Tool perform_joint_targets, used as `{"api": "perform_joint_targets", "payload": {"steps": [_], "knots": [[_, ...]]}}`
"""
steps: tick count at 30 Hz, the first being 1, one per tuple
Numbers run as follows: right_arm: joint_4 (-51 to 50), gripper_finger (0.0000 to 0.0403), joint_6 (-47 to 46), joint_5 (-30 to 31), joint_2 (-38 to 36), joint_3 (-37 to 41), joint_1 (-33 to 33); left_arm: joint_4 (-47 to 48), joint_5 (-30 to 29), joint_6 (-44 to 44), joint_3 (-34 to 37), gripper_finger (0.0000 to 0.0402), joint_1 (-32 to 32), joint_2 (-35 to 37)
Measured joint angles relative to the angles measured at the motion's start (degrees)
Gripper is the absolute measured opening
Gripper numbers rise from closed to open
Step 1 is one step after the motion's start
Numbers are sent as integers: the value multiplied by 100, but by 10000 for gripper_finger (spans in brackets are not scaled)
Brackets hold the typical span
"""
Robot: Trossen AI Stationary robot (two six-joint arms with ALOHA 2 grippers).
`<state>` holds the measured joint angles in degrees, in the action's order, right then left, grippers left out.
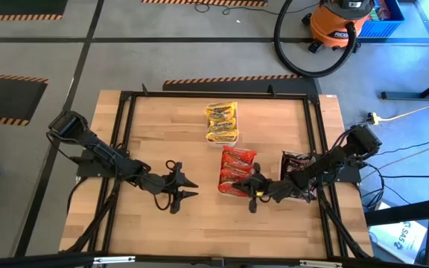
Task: Sort Maruchan noodles
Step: Put the orange noodle pack into bottom white bin, then return to Home Position
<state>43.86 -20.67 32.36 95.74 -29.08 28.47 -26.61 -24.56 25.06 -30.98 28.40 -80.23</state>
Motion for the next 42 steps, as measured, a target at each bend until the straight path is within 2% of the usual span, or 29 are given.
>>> {"api": "perform_joint_targets", "payload": {"steps": [9,15,21,24,28,34,37,42], "knots": [[-566,7,490,-241,-300,-597,-2,-7,145,28,0,124,-2,0],[-1589,7,488,-228,-954,-924,-2,25,181,-72,2,124,-4,190],[-2572,7,451,-194,-1809,-1049,-88,56,155,-159,4,124,-106,721],[-2959,7,418,-401,-2208,-1058,-317,230,199,-355,4,124,-240,1089],[-3530,7,325,-1116,-2654,-1058,-875,565,407,-1069,0,123,-681,1597],[-4075,7,473,-2060,-3013,-1058,-1741,1209,1414,-1599,3,90,-1790,2387],[-4253,7,850,-2304,-3214,-1058,-2047,1476,1896,-1837,6,58,-2364,2697],[-4568,7,1173,-2343,-3758,-1058,-2304,1451,2701,-2222,264,6,-3137,3207]]}}
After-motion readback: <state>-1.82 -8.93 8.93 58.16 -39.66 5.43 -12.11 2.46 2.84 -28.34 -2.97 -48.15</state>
